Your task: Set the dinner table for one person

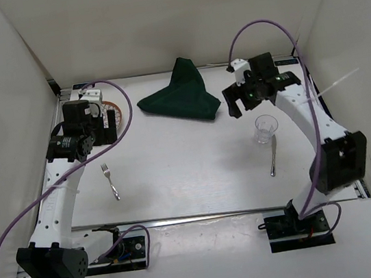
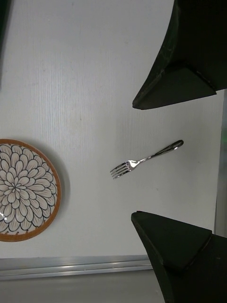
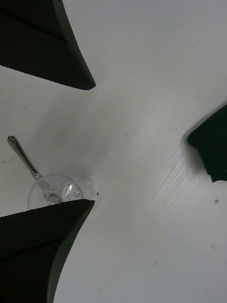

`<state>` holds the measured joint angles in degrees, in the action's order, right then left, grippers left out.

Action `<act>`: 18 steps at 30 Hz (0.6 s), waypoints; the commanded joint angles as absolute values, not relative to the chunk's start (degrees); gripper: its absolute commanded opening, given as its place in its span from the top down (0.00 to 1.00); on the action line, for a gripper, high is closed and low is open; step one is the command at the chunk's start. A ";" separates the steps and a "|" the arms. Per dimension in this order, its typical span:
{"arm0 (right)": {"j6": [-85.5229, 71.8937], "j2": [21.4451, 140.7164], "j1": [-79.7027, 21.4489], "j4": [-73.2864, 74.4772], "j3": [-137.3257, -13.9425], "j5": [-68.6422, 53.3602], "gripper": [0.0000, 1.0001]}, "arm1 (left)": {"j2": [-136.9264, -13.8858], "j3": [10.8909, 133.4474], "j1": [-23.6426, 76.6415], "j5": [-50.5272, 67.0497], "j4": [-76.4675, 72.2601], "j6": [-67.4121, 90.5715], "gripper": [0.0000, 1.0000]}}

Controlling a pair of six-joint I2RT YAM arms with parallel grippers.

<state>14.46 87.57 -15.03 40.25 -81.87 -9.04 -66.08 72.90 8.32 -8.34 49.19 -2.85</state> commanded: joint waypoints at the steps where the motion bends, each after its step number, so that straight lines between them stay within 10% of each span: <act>1: 14.86 94.46 -15.90 37.53 -89.96 -13.26 0.02 | -64.60 74.53 9.05 -12.39 51.59 -3.96 0.00; 18: 14.77 129.89 -18.72 34.80 -113.38 -12.40 0.19 | -64.60 72.60 10.28 -19.16 52.73 -6.15 0.00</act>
<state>14.79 128.05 -18.92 35.83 -110.65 -14.48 -65.93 72.75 9.89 -17.12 52.51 -4.84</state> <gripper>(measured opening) 0.808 0.996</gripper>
